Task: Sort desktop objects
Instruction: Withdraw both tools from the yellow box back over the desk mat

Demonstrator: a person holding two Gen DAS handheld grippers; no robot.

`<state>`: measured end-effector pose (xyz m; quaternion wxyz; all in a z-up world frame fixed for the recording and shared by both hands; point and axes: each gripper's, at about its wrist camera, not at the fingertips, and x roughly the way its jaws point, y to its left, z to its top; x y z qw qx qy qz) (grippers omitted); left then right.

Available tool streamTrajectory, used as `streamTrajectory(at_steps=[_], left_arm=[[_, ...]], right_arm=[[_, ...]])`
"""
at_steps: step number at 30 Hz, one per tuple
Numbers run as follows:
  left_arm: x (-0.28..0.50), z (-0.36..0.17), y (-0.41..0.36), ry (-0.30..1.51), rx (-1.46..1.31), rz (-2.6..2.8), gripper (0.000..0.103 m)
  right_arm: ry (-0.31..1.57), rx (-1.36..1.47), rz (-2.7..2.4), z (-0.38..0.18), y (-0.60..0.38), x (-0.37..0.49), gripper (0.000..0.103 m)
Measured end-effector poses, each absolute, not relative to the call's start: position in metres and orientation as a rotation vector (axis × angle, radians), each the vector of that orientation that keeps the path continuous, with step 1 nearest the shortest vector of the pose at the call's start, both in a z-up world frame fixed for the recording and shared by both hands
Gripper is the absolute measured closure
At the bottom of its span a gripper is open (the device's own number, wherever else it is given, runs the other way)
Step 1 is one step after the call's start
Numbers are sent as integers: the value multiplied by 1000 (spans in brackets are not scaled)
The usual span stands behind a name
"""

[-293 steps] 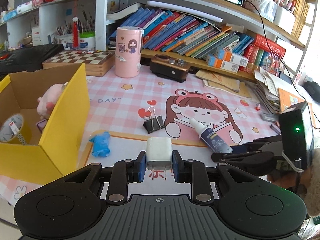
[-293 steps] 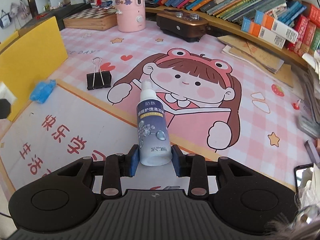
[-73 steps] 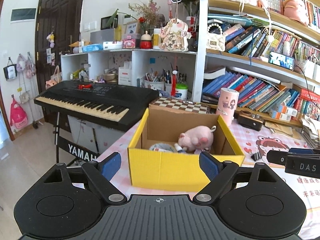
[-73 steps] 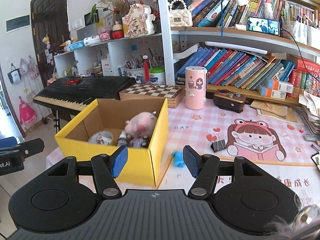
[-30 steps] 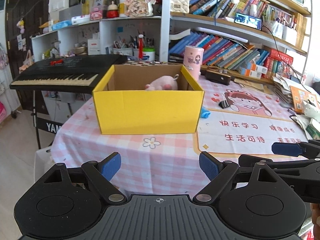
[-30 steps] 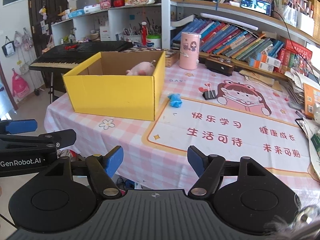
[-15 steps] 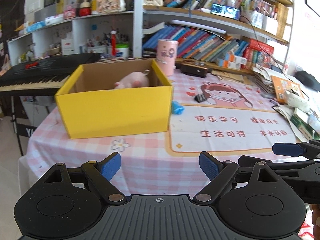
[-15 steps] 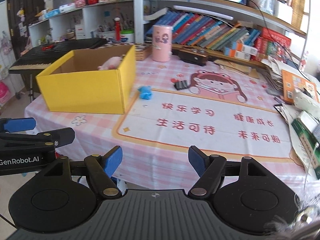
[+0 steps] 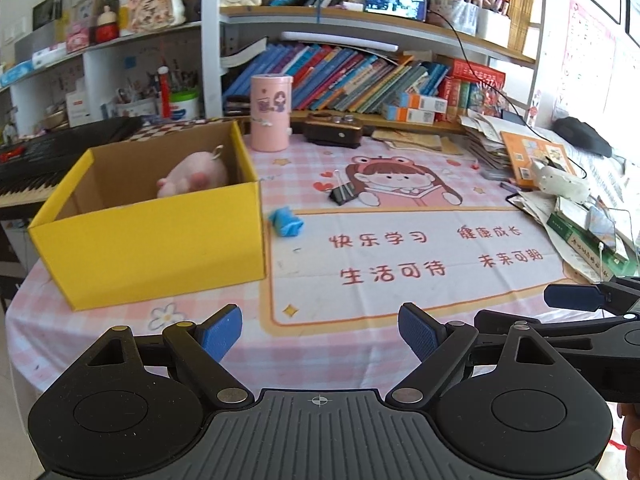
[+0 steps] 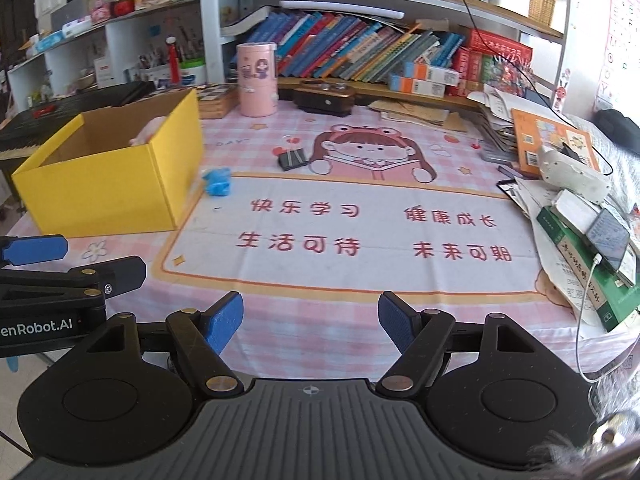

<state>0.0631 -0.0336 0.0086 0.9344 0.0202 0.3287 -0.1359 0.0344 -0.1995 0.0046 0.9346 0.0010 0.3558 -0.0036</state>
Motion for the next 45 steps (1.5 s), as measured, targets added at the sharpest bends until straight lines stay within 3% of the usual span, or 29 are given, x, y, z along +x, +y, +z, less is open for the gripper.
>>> streamTrajectory(at_steps=[45], left_arm=[[190, 3, -146, 725, 54, -135, 15]], right_arm=[[788, 21, 123, -7, -320, 195, 29]])
